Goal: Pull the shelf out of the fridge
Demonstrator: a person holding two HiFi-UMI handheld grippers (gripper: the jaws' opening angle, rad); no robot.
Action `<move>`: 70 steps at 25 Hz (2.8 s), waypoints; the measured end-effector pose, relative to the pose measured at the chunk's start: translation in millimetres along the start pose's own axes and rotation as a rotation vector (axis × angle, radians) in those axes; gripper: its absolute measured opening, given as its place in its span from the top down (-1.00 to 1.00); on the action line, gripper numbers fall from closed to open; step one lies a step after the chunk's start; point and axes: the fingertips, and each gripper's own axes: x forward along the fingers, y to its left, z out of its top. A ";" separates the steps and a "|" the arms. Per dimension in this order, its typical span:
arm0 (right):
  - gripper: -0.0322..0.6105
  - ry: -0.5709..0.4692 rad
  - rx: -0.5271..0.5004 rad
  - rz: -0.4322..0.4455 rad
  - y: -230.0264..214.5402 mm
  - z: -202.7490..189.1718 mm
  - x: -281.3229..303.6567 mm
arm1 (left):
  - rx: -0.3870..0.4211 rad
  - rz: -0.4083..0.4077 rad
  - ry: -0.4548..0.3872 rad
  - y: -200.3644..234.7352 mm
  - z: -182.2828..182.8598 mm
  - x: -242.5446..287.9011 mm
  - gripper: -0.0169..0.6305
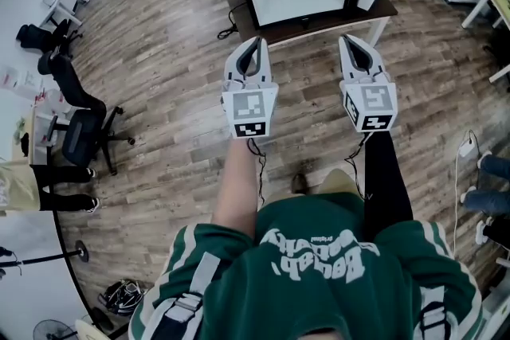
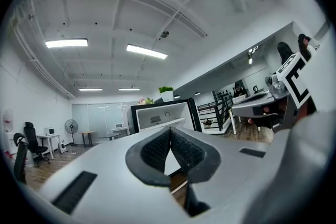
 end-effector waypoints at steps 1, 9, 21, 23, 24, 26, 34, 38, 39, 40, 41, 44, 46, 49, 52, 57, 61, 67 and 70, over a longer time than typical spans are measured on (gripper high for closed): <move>0.91 0.001 0.010 -0.005 -1.4 -0.5 3.2 | -0.010 0.001 0.002 1.9 -1.1 3.1 0.90; 0.91 0.011 0.038 -0.015 -16.3 -8.8 34.4 | -0.037 0.019 0.031 12.9 -14.7 32.0 0.90; 0.91 0.016 0.084 0.043 -61.1 -22.7 138.3 | -0.016 0.053 0.066 31.7 -36.1 128.8 0.90; 0.91 0.023 0.087 0.053 -68.5 -25.9 157.7 | -0.014 0.059 0.069 35.9 -40.1 147.3 0.90; 0.91 0.026 0.091 0.055 -72.8 -28.1 166.6 | -0.014 0.061 0.071 37.6 -42.4 156.3 0.90; 0.91 0.029 0.096 0.059 -82.2 -32.6 183.2 | -0.012 0.061 0.073 40.0 -47.6 175.2 0.90; 0.91 0.027 0.114 0.065 -118.3 -38.2 235.6 | -0.021 0.052 0.074 41.5 -58.1 239.1 0.90; 0.91 0.020 0.118 0.082 -128.1 -38.1 254.1 | -0.006 0.047 0.074 41.0 -58.1 262.3 0.90; 0.91 0.018 0.111 0.086 -130.0 -38.4 258.1 | -0.003 0.047 0.074 41.0 -58.4 267.1 0.90; 0.91 0.017 0.106 0.088 -131.8 -38.9 262.2 | 0.000 0.048 0.074 41.2 -58.8 271.5 0.90; 0.91 0.016 0.104 0.090 -133.6 -39.4 266.4 | 0.002 0.050 0.074 41.8 -59.3 275.6 0.90; 0.91 0.008 0.106 0.100 -137.7 -39.7 279.3 | 0.005 0.061 0.075 44.7 -61.4 286.6 0.90; 0.91 0.007 0.109 0.110 -139.4 -41.4 287.8 | 0.007 0.069 0.078 46.0 -63.9 293.4 0.90; 0.88 0.014 0.145 0.133 -138.9 -47.3 299.7 | 0.008 0.079 0.086 48.1 -69.2 300.8 0.90; 0.87 0.000 0.210 0.164 -136.0 -51.3 309.4 | 0.011 0.089 0.089 52.0 -73.9 306.6 0.90; 0.86 0.008 0.212 0.177 -133.0 -55.0 324.4 | 0.043 0.094 0.095 52.5 -75.4 317.7 0.90; 0.86 0.011 0.243 0.181 -137.7 -57.3 333.4 | 0.025 0.090 0.092 52.1 -73.0 324.2 0.90; 0.86 0.006 0.320 0.193 -142.6 -61.5 342.0 | 0.014 0.110 0.103 59.3 -78.2 324.1 0.90; 0.86 0.015 0.340 0.198 -140.2 -64.8 343.3 | 0.002 0.111 0.106 60.4 -81.1 322.5 0.90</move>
